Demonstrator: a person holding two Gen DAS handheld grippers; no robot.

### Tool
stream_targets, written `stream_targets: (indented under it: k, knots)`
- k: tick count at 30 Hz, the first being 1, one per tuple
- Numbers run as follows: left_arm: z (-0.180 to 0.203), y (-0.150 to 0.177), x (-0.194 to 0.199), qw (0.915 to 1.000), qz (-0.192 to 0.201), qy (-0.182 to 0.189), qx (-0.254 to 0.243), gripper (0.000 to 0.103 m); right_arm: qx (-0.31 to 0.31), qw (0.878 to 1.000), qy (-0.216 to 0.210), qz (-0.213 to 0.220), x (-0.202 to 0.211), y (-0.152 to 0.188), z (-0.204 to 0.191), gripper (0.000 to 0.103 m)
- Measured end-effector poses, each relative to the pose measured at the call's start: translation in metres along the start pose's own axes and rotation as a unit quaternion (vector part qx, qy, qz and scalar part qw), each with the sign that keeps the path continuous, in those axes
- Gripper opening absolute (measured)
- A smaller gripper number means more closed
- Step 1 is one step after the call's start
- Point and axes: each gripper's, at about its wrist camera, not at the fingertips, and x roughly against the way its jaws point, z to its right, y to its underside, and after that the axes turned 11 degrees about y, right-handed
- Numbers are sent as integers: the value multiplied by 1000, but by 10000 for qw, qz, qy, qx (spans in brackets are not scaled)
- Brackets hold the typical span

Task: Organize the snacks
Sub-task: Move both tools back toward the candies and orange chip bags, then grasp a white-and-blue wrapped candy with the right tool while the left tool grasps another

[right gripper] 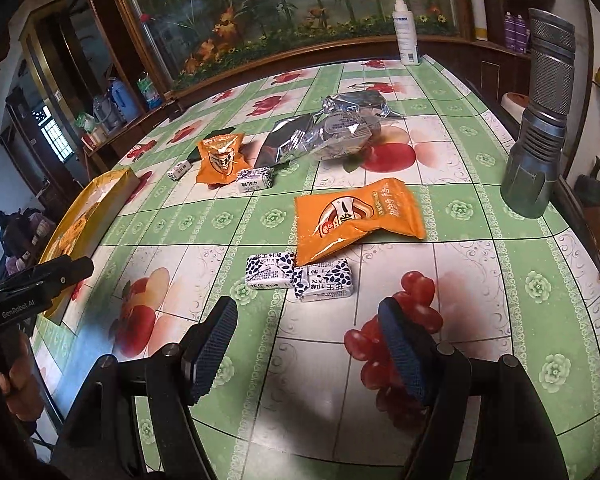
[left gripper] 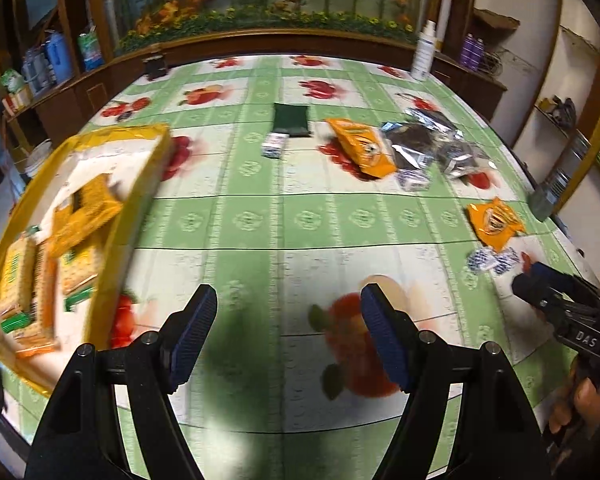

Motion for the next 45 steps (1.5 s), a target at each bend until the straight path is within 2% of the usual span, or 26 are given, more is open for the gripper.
stream_targets:
  k: [3,5,7,9,13,22,26,31,33,36,38,39,40,41,45]
  knots:
    - [24,-4,-12,9987,-152,340,-342,74,188,9997,180,39,1,-2,-3,74]
    - [44,-7,-21,9960,-272,552,-645,74,309,9991,290,8,-1,-4,-5,68]
    - [57,-7,-28,9935,-410,676,-814,74,417,9986,315,-63,-6,-7,-6,46]
    - [66,-7,-32,9917,-482,781,-904,74,504,9981,311,-138,-11,-10,-8,35]
    - [74,-5,-36,9891,-594,866,-1034,74,597,9973,349,-261,-22,-16,-9,36]
    - [96,-18,-57,9805,-828,1126,-1380,74,688,9967,349,-243,-30,-26,-6,37]
    - [110,-24,-70,9788,-944,1231,-1337,74,704,9968,307,-217,-26,-26,-2,34]
    - [123,-30,-84,9800,-982,1345,-1088,74,343,9988,341,67,-2,-24,20,33]
    - [128,-29,-93,9808,-1041,1310,-1000,74,191,9990,394,114,6,-23,32,33]
    - [138,-23,-96,9838,-909,961,-1209,73,-20,9993,366,110,11,-19,45,33]
    - [139,-22,-96,9858,-797,767,-1267,65,-104,9993,359,99,13,-16,50,33]
    - [137,-22,-95,9863,-752,767,-1254,56,-139,9993,332,94,13,-15,52,33]
    - [135,-22,-93,9869,-714,758,-1232,37,-167,9993,314,83,14,-14,53,33]
    - [131,-23,-91,9875,-688,722,-1221,33,-184,9993,302,79,14,-13,52,33]
    - [111,-21,-83,9902,-650,651,-1052,33,-215,9996,160,56,15,-11,46,33]
